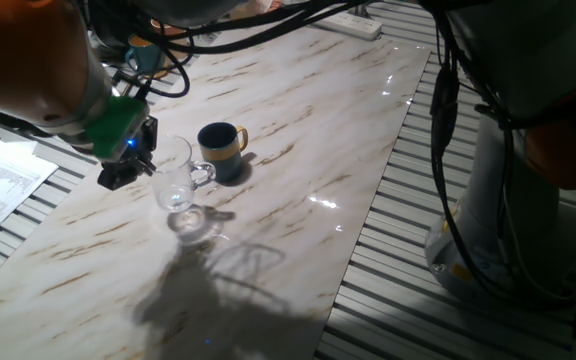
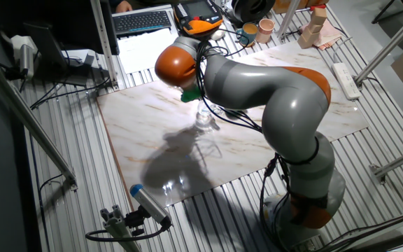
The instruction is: Pour the water from one cup into another empty cup
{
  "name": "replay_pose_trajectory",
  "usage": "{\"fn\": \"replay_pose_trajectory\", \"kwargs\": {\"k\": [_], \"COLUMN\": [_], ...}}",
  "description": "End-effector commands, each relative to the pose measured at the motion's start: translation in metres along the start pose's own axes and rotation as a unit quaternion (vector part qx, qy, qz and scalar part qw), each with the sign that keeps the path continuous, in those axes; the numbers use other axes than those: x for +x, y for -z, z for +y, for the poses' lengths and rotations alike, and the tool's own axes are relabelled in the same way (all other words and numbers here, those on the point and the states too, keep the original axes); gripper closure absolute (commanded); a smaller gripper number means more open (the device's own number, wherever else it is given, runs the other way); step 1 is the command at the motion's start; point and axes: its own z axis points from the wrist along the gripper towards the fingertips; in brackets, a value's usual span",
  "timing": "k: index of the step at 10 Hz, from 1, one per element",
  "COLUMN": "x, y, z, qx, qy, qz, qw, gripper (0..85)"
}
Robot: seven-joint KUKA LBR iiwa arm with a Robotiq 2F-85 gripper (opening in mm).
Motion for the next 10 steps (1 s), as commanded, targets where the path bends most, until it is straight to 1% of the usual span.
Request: {"fn": "replay_pose_trajectory", "kwargs": {"k": [1, 3, 5, 10], "x": [0.0002, 0.0005, 0.0028, 0.0041], "y": [-0.0008, -0.0022, -0.0053, -0.0102], "z": [0.0006, 0.0017, 0.0049, 0.0080], "qx": [0.000, 0.002, 0.007, 0.006], "qy": [0.001, 0.002, 0.001, 0.000], "qz": [0.000, 0.002, 0.001, 0.001], "qw": [1.0000, 1.0000, 1.0000, 1.0000], "gripper": [85.0, 85.0, 85.0, 85.0]}}
